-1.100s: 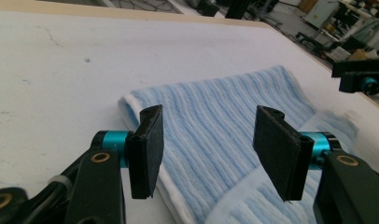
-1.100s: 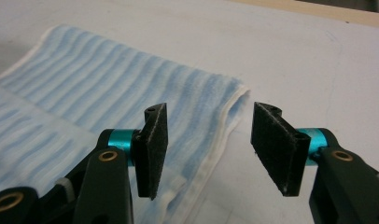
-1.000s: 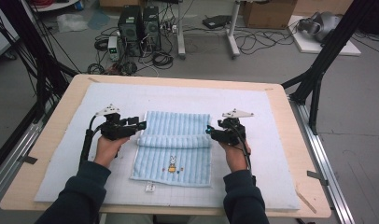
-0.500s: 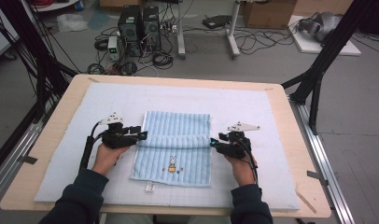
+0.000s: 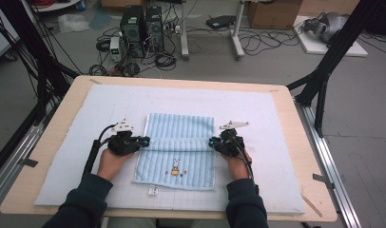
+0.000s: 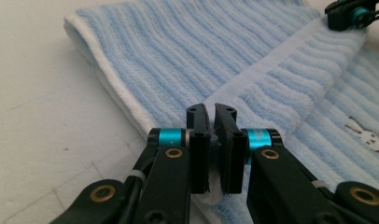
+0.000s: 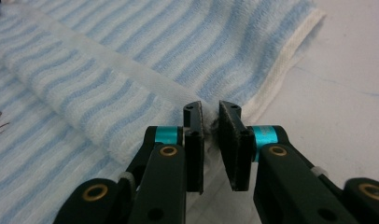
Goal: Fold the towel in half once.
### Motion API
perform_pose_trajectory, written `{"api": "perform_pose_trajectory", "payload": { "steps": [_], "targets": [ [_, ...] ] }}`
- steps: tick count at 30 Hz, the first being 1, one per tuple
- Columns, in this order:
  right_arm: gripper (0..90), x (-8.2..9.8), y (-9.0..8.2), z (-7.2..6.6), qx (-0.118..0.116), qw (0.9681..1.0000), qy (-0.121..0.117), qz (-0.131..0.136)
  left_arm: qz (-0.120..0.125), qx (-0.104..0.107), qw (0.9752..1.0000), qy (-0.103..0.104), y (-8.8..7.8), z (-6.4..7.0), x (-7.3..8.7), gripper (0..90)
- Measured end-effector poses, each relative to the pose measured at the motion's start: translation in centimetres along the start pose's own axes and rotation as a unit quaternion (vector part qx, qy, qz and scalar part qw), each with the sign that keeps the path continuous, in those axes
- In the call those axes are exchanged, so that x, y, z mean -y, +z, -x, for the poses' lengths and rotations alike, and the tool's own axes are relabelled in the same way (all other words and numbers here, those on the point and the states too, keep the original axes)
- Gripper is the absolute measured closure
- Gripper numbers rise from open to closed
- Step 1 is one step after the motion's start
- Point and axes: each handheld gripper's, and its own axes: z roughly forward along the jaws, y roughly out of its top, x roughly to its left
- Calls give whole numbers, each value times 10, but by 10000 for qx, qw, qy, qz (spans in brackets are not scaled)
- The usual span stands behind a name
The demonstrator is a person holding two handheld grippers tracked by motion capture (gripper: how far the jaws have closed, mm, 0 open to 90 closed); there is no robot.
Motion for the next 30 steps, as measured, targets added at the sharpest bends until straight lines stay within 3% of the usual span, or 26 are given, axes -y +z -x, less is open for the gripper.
{"api": "perform_pose_trajectory", "payload": {
  "steps": [5,13,23,30],
  "targets": [
    [818,1,-13,-8,-32,9997,-196,137,348,223,9990,-162,-16,2,5,841],
    [822,18,-34,-26,-100,9986,-393,345,572,451,9971,-213,-29,9,13,844],
    [823,32,-52,-35,-200,9965,-451,671,663,522,9963,-170,-40,16,19,846],
    [827,33,-54,-44,-206,9960,-598,632,655,550,9961,-213,-48,20,26,845]
  ]
}}
